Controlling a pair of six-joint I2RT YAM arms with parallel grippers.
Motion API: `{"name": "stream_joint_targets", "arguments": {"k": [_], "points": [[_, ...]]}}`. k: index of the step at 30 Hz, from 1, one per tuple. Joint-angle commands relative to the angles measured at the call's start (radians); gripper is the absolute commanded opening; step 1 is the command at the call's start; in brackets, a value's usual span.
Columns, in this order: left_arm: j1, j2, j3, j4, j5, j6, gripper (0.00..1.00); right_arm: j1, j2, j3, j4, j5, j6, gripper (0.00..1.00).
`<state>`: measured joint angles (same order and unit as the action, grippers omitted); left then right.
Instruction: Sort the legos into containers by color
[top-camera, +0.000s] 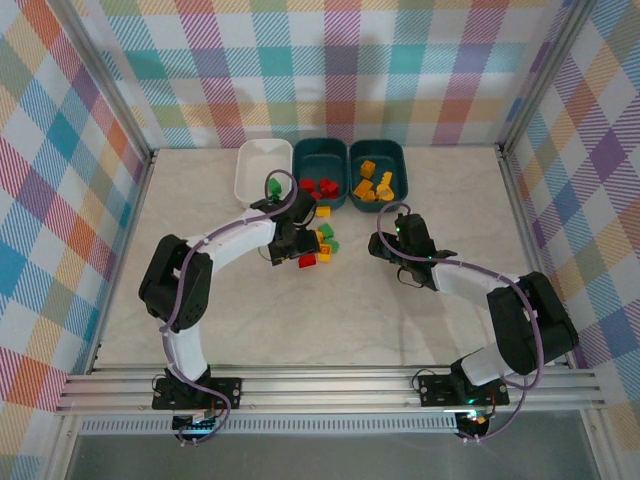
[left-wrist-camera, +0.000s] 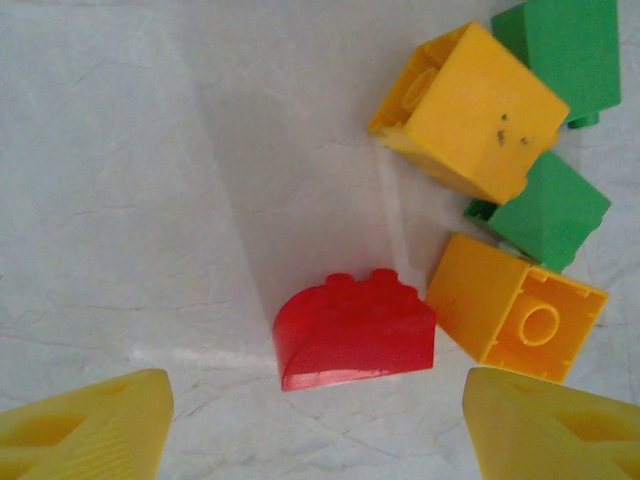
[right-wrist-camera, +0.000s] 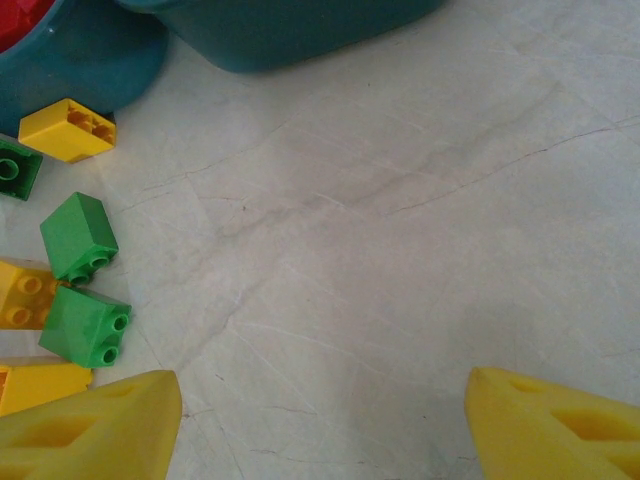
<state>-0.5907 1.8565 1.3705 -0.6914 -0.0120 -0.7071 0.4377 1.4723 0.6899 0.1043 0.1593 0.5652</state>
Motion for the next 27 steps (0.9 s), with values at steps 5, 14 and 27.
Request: {"name": "stream_joint_targets", "arguments": {"k": [5,14,27], "points": [[-0.010,0.073,0.039,-0.012,-0.012,0.014,0.76,-0.004,-0.049,0.009,-0.011,0.034,0.000,0.74],[-0.022,0.090,0.013,0.023,0.003,0.002,0.75,-0.004,-0.054,0.003,-0.002,0.025,-0.002,0.74],[-0.052,0.161,0.032,0.021,-0.002,0.015,0.71,-0.004,-0.051,0.005,-0.002,0.022,-0.003,0.74]]}}
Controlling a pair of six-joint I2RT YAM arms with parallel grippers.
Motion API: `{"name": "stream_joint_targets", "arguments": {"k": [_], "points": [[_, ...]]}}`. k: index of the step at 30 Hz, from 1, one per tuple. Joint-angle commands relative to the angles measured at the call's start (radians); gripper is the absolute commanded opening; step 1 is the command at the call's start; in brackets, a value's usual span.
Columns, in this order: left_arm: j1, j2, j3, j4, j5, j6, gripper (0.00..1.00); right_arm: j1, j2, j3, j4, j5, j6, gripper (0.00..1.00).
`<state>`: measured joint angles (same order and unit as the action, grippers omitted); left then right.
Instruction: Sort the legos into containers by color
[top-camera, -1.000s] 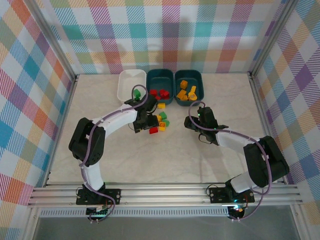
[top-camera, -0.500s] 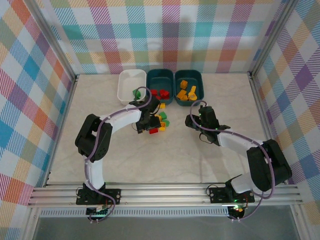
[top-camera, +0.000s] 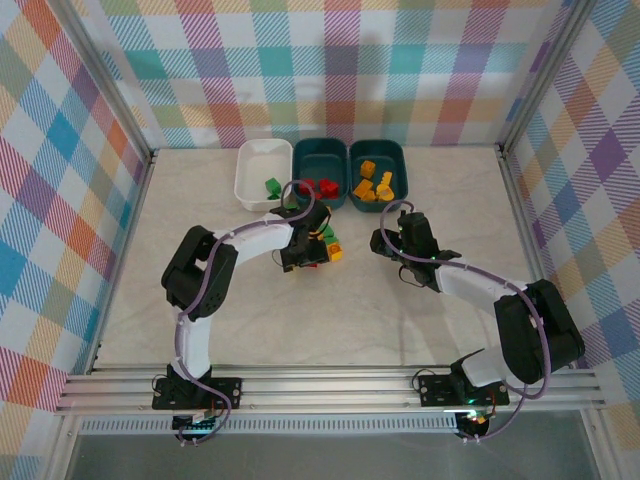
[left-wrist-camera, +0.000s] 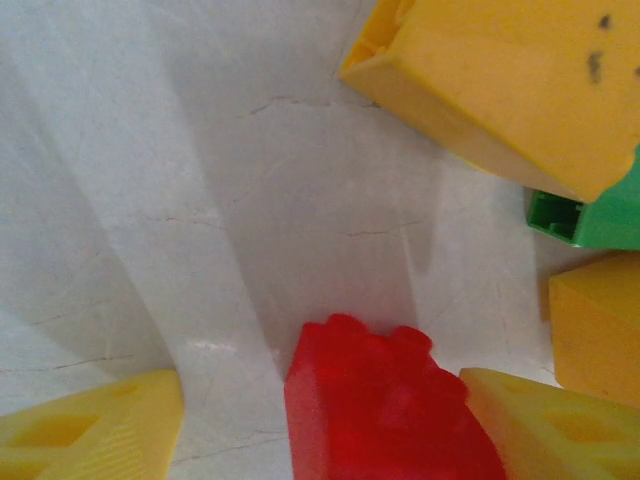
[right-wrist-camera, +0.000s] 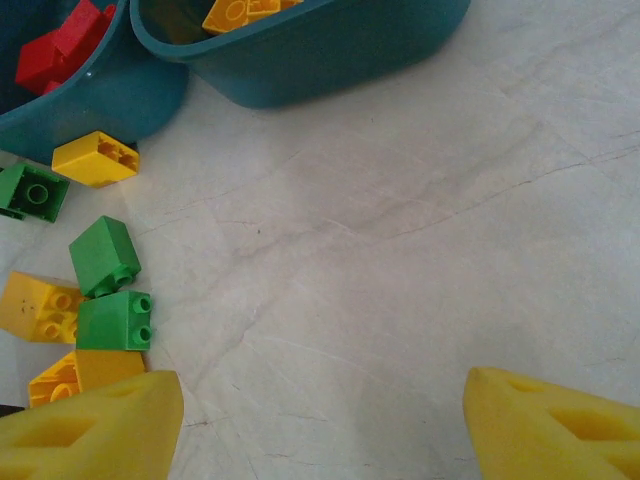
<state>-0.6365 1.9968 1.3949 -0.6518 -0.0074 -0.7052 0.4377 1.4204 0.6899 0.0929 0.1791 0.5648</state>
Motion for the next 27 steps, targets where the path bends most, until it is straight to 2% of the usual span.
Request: {"name": "stream_joint_targets", "arguments": {"k": [1,10,16,21,27], "points": [[-0.006,0.020,0.010,-0.019,-0.012,0.016,0.69,-0.004,0.002,0.005,0.010,0.002,0.000,0.74],[-0.006,0.061,0.090,-0.048,-0.031,0.073,0.46,-0.005,0.005,0.005,0.011,-0.003,0.000,0.74],[-0.006,0.056,0.147,-0.087,-0.063,0.110,0.35,-0.005,0.006,0.006,0.011,-0.002,0.000,0.74],[0.022,0.032,0.275,-0.140,-0.092,0.163,0.32,-0.005,0.007,0.007,0.011,-0.004,-0.002,0.74],[0.125,0.146,0.548,-0.163,-0.042,0.190,0.32,-0.004,0.014,0.013,0.006,0.000,-0.007,0.73]]}}
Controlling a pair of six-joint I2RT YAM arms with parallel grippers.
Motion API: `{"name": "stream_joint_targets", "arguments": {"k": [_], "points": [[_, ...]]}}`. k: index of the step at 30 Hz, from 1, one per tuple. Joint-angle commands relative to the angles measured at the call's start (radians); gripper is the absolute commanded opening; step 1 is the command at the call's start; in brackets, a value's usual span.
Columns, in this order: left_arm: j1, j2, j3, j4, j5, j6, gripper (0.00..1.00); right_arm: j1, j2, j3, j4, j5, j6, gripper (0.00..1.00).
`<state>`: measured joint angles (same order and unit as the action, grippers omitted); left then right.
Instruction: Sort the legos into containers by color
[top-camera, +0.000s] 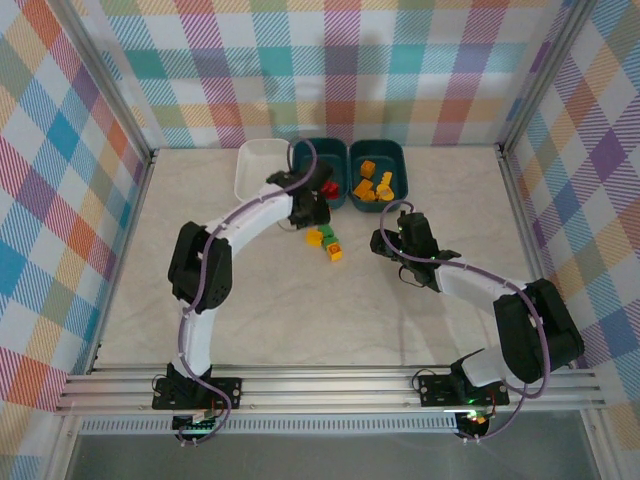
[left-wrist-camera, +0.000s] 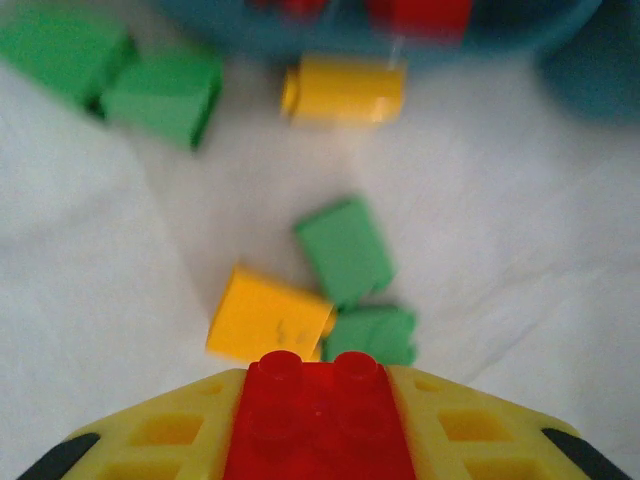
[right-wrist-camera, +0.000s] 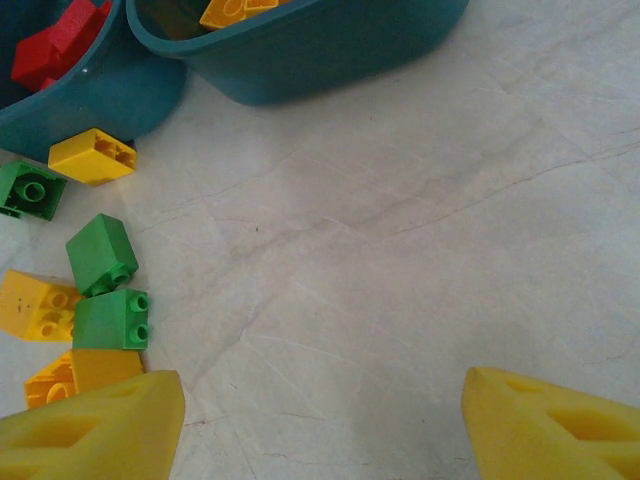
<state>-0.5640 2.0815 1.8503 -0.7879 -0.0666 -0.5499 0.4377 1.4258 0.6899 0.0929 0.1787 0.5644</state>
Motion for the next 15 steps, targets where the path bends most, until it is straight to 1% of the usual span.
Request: {"name": "stream_joint_targets", "arguments": {"k": [1,5,8,10,15], "points": [[0.064,0.099,0.157,-0.032,0.032,0.040,0.32,-0.004,0.011,0.012,0.007,0.002,-0.008,0.73],[0.103,0.296,0.492,-0.145,0.086,0.045,0.33,-0.004,0.014,0.014,0.007,-0.010,-0.008,0.73],[0.122,0.408,0.668,-0.186,0.109,0.036,0.34,-0.004,0.009,0.014,0.012,-0.019,-0.012,0.73],[0.134,0.443,0.700,-0.165,0.132,0.022,0.36,-0.004,0.011,0.019,0.010,-0.026,-0.017,0.73],[0.153,0.474,0.703,-0.083,0.217,-0.012,0.42,-0.003,0.039,0.031,0.019,-0.062,-0.035,0.73]]}}
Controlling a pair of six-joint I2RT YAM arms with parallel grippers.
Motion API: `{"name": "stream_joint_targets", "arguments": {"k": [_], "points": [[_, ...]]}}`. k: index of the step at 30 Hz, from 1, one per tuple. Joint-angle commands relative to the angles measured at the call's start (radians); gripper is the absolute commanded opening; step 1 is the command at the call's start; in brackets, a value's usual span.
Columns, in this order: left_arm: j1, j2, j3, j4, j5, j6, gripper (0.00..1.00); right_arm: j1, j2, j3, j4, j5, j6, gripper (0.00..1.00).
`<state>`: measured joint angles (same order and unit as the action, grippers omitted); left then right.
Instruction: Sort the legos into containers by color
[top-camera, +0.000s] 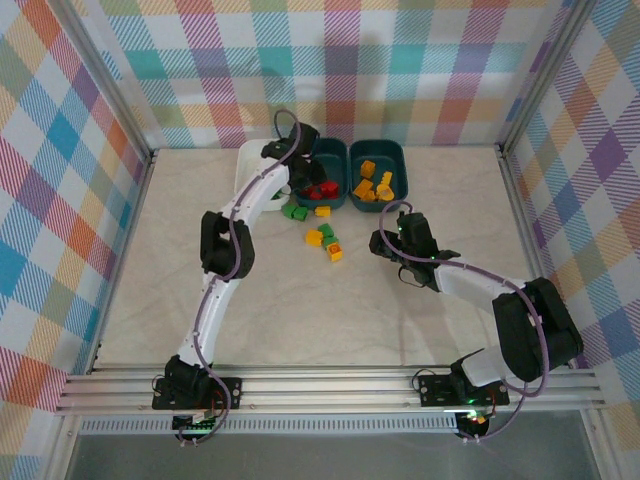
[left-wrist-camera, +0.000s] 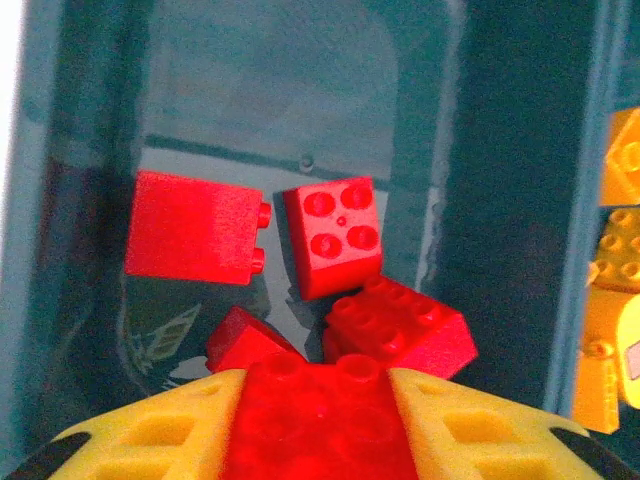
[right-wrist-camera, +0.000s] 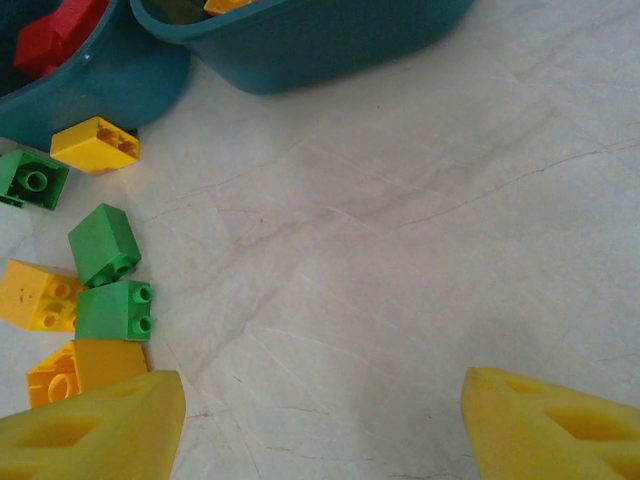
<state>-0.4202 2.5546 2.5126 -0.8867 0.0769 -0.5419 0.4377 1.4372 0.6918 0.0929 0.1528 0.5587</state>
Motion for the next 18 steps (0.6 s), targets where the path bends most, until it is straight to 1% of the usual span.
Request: {"name": "stream_joint_targets", "arguments": {"k": [1,2,3,4,5,6,9,11,13,15,17,18], "points": [[0.009,0.001,0.040,0.028,0.090,-0.020,0.45,-0.002,0.038,0.035,0.022,-0.047,-0.035,0.73],[0.009,0.001,0.046,0.038,0.105,-0.021,0.50,0.001,0.050,0.041,0.024,-0.060,-0.041,0.73],[0.009,-0.001,0.058,0.041,0.119,-0.017,0.57,0.006,0.066,0.049,0.025,-0.076,-0.051,0.74],[0.009,-0.001,0.076,0.038,0.125,-0.015,0.70,0.014,0.079,0.060,0.026,-0.088,-0.062,0.74],[0.009,-0.003,0.106,0.030,0.129,-0.013,0.84,0.031,0.094,0.075,0.022,-0.088,-0.075,0.75],[0.009,-0.011,0.132,0.031,0.141,-0.008,0.90,0.054,0.113,0.096,0.016,-0.086,-0.089,0.76],[0.008,-0.083,0.149,0.039,0.156,0.006,0.99,0.144,0.165,0.174,-0.029,-0.082,-0.175,0.77],[0.007,-0.146,0.130,0.005,0.139,0.028,1.00,0.198,0.192,0.218,-0.067,-0.060,-0.227,0.78],[0.008,-0.237,0.037,-0.012,0.111,0.049,1.00,0.229,0.218,0.252,-0.094,-0.068,-0.257,0.79],[0.009,-0.370,-0.173,0.041,0.086,0.057,1.00,0.249,0.252,0.289,-0.121,-0.083,-0.282,0.79],[0.012,-0.531,-0.462,0.139,0.054,0.053,1.00,0.268,0.297,0.339,-0.164,-0.094,-0.305,0.80],[0.016,-0.593,-0.580,0.185,0.047,0.043,1.00,0.276,0.315,0.358,-0.180,-0.097,-0.316,0.79]]}}
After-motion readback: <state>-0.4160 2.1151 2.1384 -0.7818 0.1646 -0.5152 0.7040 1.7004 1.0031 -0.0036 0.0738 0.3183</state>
